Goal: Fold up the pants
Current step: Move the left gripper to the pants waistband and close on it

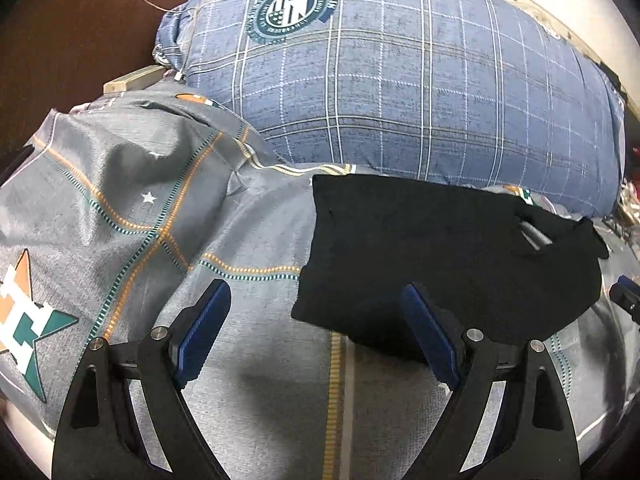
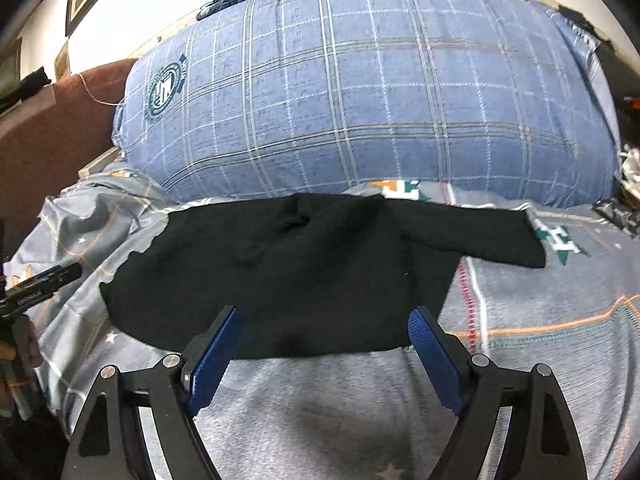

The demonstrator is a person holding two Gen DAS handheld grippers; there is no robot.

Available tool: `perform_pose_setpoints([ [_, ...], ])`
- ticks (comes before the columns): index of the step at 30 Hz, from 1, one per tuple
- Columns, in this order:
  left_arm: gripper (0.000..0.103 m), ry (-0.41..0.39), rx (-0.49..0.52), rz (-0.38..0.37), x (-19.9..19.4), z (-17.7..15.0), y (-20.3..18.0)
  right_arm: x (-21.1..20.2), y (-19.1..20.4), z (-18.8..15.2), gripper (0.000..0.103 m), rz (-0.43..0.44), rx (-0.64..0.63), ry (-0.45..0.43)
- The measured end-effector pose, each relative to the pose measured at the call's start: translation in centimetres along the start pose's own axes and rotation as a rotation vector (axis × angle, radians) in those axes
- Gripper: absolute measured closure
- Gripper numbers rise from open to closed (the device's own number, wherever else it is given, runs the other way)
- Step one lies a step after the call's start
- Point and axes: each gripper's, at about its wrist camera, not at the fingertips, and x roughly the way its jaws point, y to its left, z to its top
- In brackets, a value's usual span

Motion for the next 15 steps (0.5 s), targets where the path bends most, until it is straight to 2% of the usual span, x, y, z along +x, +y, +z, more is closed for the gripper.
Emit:
perform_pose_setpoints([
  [9,0.015,0.012,-0.015,-0.013,0.30,-0.18,-0.23,-0.09,-0.15,-0.41,0.020,-0.013,-0.042,0.023],
  [15,0.015,0.064,-0.043,-0.032,1.00,-0.68,0.54,0.31,-0.65,-0.76,0.020,-0.008,-0.018,0.056],
])
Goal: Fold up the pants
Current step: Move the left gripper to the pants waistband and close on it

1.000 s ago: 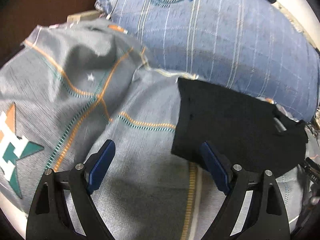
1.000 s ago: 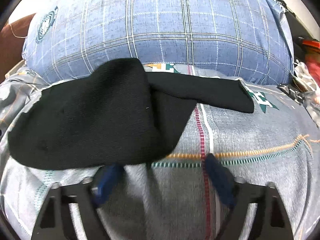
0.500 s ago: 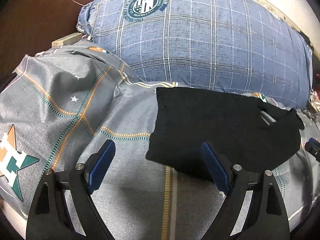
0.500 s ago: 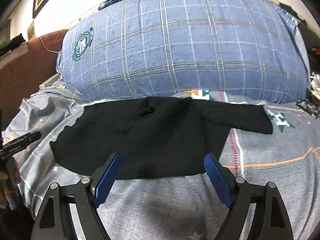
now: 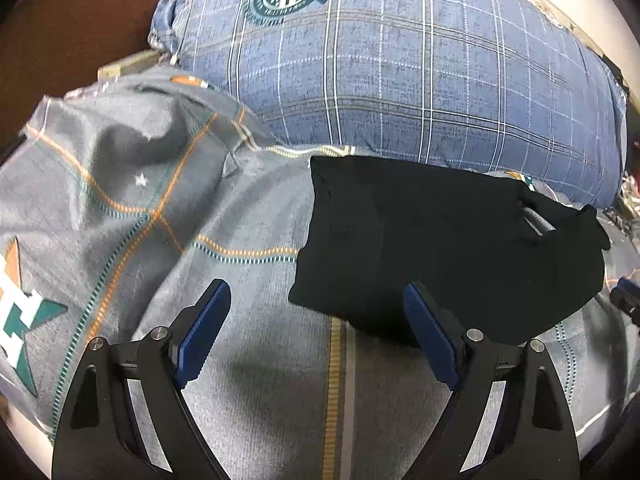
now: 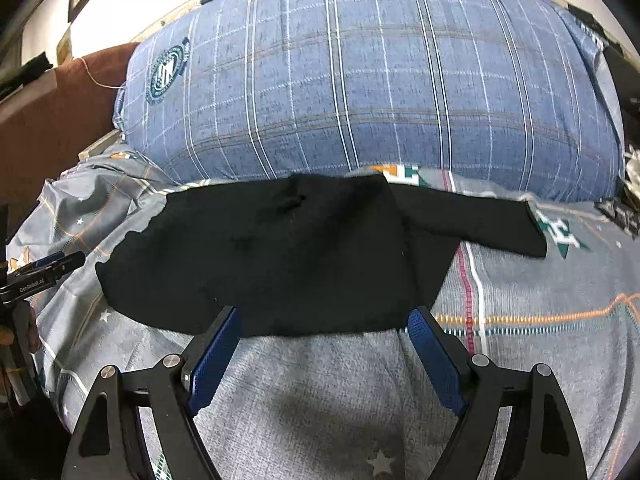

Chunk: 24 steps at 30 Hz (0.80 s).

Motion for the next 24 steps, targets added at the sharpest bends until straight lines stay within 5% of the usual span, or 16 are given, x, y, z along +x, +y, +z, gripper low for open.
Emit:
perform_pose_setpoints([
  [16,0.015,0.092,-0.046,-0.047,1.5,-1.2,0.1,0.5,-2.4,-0.2,0.020,-0.005,0.075,0.032],
  [24,0.015,0.120,-0.075,-0.087,3.0,-1.0,-0.8,1.6,-5.3,0.2,0.020,0.047,0.223,0.022],
])
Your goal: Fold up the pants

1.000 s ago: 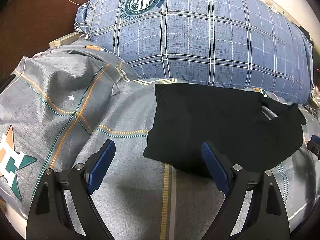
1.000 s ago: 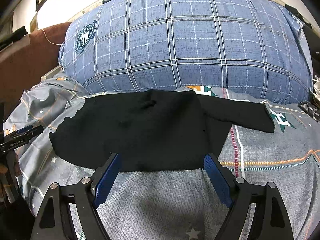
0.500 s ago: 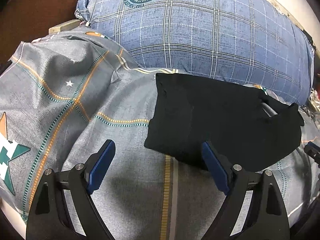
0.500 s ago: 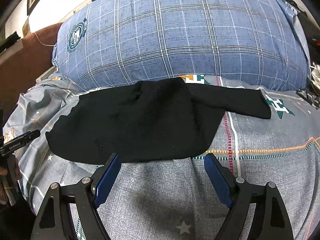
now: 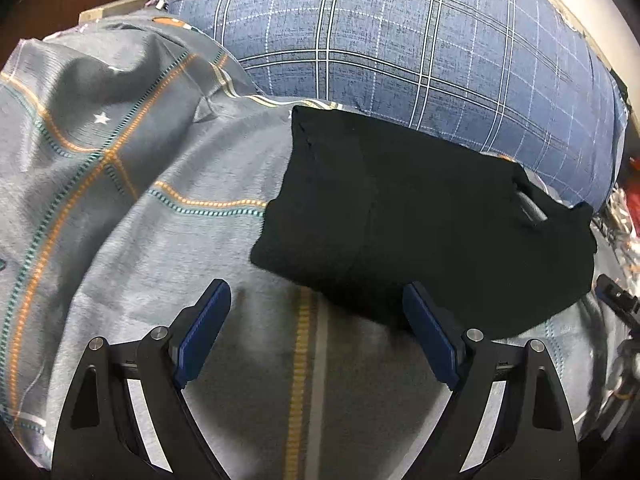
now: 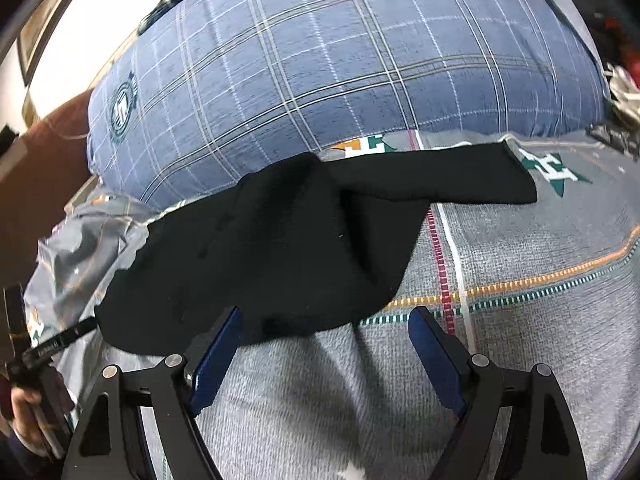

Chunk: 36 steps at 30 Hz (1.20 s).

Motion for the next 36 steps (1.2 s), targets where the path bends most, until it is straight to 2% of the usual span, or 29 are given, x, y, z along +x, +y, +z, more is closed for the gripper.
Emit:
perform_pose_setpoints([
  [7,0.015,0.005,-0.079,-0.037,2.3,1.5,-0.4,1.1,-0.8,1.0,0.020,0.022,0.047,-0.016],
  [12,0.015,-0.012,-0.024,-0.023,3.2,2.0,-1.7,2.8,-1.1,1.4,0.025,0.024,0.034,-0.023],
  [13,0.023,-0.017,-0.021,-0.038,3.3,2.1,-1.8,3.0,-1.1,1.5,0.036,0.026,0.026,-0.028],
  [14,0.044,-0.020,-0.020,-0.051,3.3,2.2,-1.7,3.2,-1.0,1.7,0.048,0.026,0.016,-0.029],
  [15,0.058,-0.019,-0.015,-0.059,3.3,2.3,-1.8,3.3,-1.0,1.8,0.053,0.023,0.008,-0.035],
  [16,0.075,-0.015,-0.009,-0.058,3.5,2.5,-1.8,3.2,-1.0,1.8,0.065,0.030,0.003,-0.038],
  [18,0.082,-0.009,-0.029,-0.101,3.2,2.6,-1.4,2.9,-0.5,2.0,0.074,0.046,-0.009,-0.039],
  [20,0.084,-0.018,-0.039,-0.125,2.3,2.8,-1.2,2.2,-0.1,2.0,0.084,0.061,-0.022,-0.044],
  [25,0.085,-0.078,-0.047,-0.211,-1.8,2.8,-0.2,-1.7,1.9,1.1,0.087,0.103,-0.073,-0.070],
  [31,0.085,-0.056,-0.001,-0.189,-3.9,0.8,0.7,-4.7,4.0,-2.0,0.087,0.161,-0.098,-0.060],
  [36,0.085,-0.001,0.000,-0.107,-3.0,-0.2,2.2,-4.8,4.9,-5.4,0.087,0.167,-0.078,0.006],
])
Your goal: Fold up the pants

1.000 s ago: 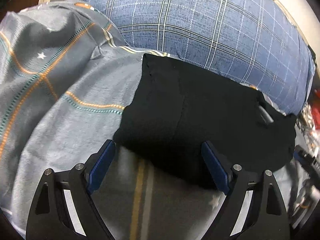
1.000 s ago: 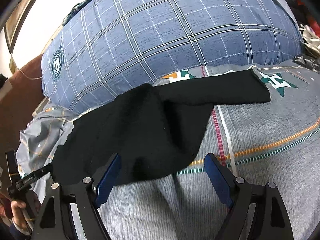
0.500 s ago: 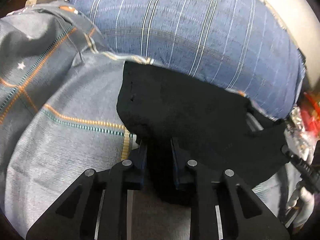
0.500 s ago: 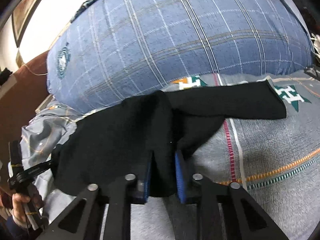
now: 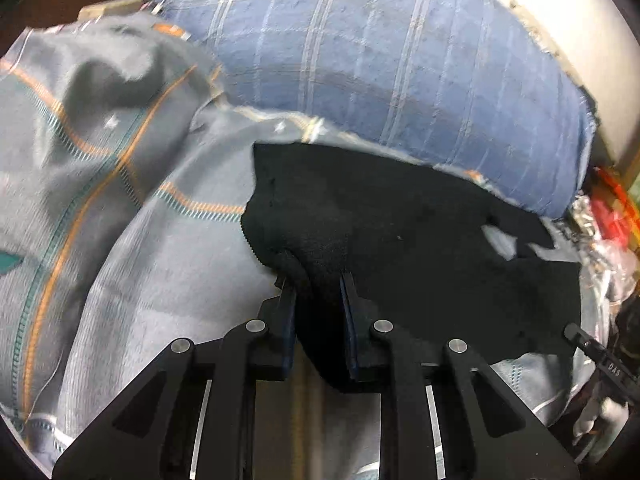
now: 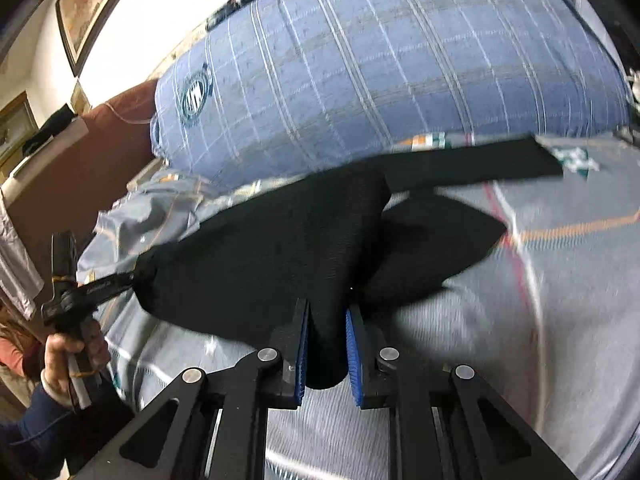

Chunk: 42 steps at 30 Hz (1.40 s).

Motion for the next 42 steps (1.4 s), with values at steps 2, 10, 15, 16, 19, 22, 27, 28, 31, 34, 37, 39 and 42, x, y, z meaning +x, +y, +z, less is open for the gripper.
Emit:
perform_pose_setpoints([
  [2,0.084,0.027,-0.015,0.015,0.8,-0.1,0.7,0.9,-0.1,-0.6,0.086,-0.059,-0.007,0.024],
  [10,0.069,0.047,-0.147,-0.032,0.4,0.0,3.0,-1.8,-4.2,0.4,0.059,-0.072,0.158,-0.044],
  [15,0.069,0.059,-0.144,-0.017,0.6,0.0,2.9,-1.1,-8.2,2.8,0.038,-0.184,0.220,-0.044],
  [16,0.069,0.065,-0.144,-0.011,0.8,0.0,2.8,-0.6,-8.4,3.2,0.038,-0.207,0.212,-0.029],
  [19,0.069,0.075,-0.141,-0.003,1.2,-0.1,2.8,1.8,-9.9,4.1,0.037,-0.246,0.185,0.024],
  [22,0.067,0.088,-0.135,0.004,1.6,-0.3,2.7,3.2,-9.6,4.9,0.037,-0.257,0.121,0.005],
  [27,0.053,0.082,-0.093,0.020,2.2,-0.4,1.5,5.6,-7.9,5.5,0.056,-0.285,-0.024,0.004],
  [28,0.052,0.079,-0.078,0.030,2.3,-0.4,1.2,5.9,-7.9,5.7,0.074,-0.282,-0.040,0.004],
  [31,0.052,0.076,-0.053,0.051,2.4,-0.3,0.7,5.6,-8.1,5.7,0.092,-0.235,-0.021,0.007],
  [34,0.052,0.079,-0.102,0.028,2.2,-0.1,1.5,3.2,-8.1,5.5,0.093,-0.257,-0.027,-0.031],
  [37,0.052,0.073,-0.161,0.019,1.7,0.1,2.7,-1.0,-8.7,5.2,0.093,-0.307,0.010,-0.104],
  [39,0.052,0.070,-0.190,0.016,1.4,0.1,3.3,-4.3,-10.3,4.1,0.093,-0.378,0.072,-0.140],
  [42,0.052,0.087,-0.224,-0.013,1.2,-0.2,4.0,-5.9,-12.4,2.4,0.093,-0.486,0.151,-0.100],
])
